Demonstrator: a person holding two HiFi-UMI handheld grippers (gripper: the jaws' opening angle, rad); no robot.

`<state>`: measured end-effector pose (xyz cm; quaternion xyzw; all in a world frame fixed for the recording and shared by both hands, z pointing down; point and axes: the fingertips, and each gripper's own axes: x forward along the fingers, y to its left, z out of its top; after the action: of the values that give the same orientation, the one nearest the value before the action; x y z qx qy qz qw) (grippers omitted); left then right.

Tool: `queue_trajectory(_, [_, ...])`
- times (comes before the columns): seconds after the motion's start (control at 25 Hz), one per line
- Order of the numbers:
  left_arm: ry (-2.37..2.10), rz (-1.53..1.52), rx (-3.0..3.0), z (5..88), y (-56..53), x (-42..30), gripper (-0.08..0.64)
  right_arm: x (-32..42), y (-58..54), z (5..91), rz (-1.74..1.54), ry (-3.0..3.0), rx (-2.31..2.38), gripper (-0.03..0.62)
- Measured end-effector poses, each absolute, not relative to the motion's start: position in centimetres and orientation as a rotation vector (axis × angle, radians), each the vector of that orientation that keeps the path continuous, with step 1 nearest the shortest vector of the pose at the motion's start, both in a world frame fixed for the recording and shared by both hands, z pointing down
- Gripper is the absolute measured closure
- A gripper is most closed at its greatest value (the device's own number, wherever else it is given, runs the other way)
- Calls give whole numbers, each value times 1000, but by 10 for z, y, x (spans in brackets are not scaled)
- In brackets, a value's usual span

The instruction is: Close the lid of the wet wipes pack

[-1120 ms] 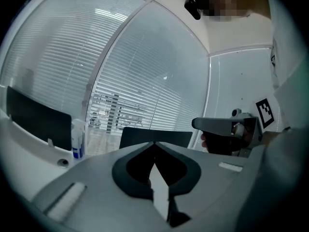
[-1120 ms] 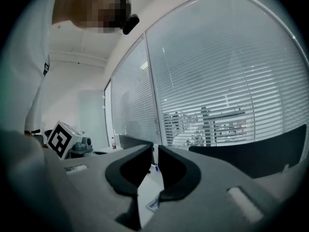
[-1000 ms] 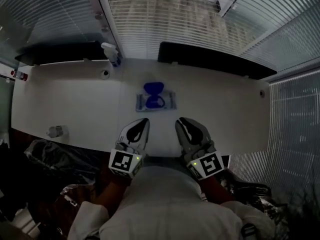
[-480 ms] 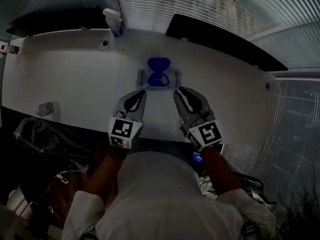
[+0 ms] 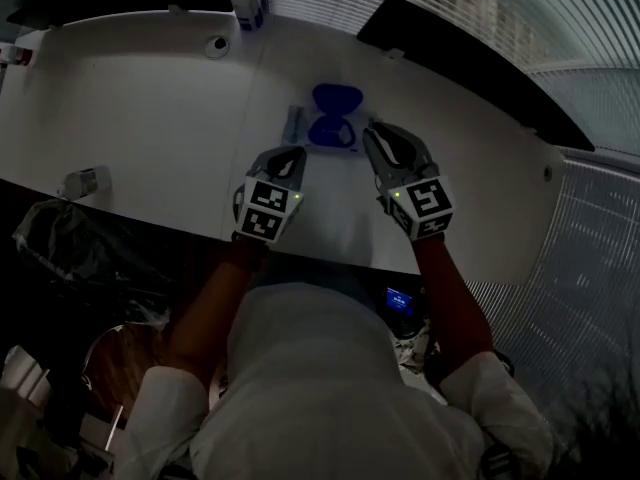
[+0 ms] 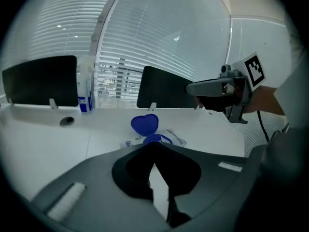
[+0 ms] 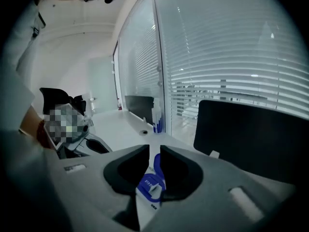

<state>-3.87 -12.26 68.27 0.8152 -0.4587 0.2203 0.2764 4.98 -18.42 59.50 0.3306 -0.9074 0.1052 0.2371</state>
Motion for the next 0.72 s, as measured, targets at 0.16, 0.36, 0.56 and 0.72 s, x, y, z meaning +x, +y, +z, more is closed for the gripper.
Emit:
queue_trajectory(0.16, [-1220, 619, 2141, 708, -131, -41, 558, 47, -205, 630, 339, -2432, 867, 517])
queue_trajectory(0.36, [-1182, 705, 2081, 741, -135, -43, 558, 44, -234, 660, 364, -2381, 833, 503])
queue_trajectory(0.56, [-1155, 760, 2054, 761, -139, -41, 558, 43, -255, 692, 384, -2325, 743, 494])
queue_trajectory(0.72, [-1132, 789, 2041, 774, -140, -38, 558, 45, -266, 713, 403, -2284, 684, 478])
